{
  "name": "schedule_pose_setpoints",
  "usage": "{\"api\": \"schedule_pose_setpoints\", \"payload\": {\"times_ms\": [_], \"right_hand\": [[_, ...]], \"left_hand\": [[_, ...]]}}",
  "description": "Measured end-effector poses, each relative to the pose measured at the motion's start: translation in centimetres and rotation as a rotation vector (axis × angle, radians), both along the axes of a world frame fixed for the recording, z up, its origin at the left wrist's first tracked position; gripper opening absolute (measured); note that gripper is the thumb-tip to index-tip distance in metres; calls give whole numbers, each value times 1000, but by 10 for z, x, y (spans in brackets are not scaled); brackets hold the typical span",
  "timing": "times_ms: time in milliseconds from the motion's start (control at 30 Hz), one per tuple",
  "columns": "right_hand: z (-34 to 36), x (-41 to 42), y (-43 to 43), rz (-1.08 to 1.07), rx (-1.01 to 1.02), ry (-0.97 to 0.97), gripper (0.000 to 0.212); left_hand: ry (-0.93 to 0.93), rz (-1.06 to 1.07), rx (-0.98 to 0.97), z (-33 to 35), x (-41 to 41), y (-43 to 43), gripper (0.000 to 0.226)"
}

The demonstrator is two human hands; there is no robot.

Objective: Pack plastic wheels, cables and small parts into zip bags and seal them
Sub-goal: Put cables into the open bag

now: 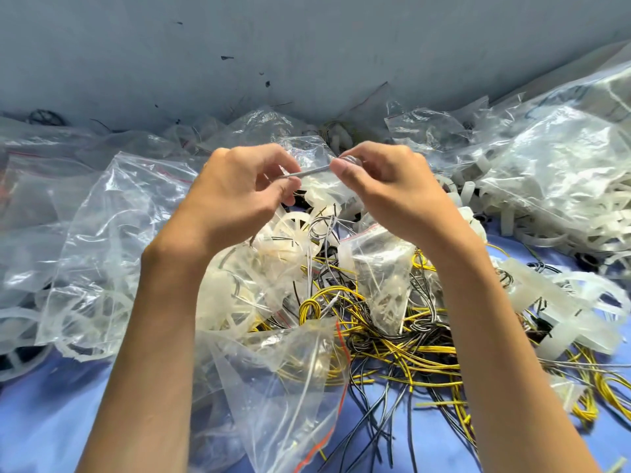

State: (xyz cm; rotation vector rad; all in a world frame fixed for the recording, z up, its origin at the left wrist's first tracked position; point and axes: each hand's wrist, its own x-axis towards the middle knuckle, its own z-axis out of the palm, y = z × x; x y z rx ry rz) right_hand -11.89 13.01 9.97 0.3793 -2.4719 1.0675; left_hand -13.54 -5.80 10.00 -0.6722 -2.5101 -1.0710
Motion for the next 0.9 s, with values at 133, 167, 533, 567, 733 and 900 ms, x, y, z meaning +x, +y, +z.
{"api": "schedule_pose_setpoints", "payload": {"times_ms": [133,167,533,567,733,900], "right_hand": [[0,1,-1,39,113,-3,27],[0,1,-2,45,104,26,26],[3,4,-15,144,-188,74,38],[3,4,-14,193,-156,20,46],[-1,8,-9,273,-7,-178,85],[-2,6,-7,300,-40,-217,63]], "left_hand": [[-193,-148,-152,3,6,-1,41],[-180,-161,-143,4,7,1,46],[-203,-161,280,2,9,26,6],[-226,-145,335,2,8,26,4],[-238,-65,507,2,5,25,17],[-232,-67,567,3,3,21,14]]}}
